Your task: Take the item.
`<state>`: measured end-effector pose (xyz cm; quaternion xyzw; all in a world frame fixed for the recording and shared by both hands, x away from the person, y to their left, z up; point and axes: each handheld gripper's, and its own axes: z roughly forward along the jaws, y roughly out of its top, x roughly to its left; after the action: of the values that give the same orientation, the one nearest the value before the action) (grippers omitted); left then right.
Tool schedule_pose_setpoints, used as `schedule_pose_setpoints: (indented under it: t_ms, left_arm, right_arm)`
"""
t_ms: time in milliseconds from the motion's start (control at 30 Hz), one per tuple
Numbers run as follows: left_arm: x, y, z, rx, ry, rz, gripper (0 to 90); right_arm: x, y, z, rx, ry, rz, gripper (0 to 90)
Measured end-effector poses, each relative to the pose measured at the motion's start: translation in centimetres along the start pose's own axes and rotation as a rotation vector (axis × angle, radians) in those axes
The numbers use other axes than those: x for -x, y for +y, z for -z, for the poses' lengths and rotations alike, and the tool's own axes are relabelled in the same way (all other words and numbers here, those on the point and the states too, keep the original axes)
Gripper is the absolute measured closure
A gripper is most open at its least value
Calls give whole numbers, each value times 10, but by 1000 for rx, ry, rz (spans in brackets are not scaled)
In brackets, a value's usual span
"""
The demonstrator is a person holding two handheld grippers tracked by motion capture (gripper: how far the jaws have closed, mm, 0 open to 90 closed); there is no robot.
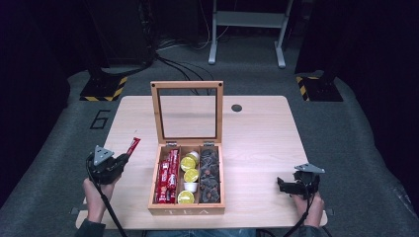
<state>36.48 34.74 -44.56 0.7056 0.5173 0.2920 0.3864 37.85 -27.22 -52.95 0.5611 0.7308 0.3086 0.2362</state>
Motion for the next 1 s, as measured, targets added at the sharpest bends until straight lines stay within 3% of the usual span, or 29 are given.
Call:
schedule_pose_setpoints:
  t_ms: [467,1000]
  left_arm:
    - [-12,-4,-11,10,27,44,834]
    - [-22,-17,-33,-29,36,89,834]
  right_arm:
    - [0,0,0,0,0,0,0]
    - [0,0,0,0,0,1,0]
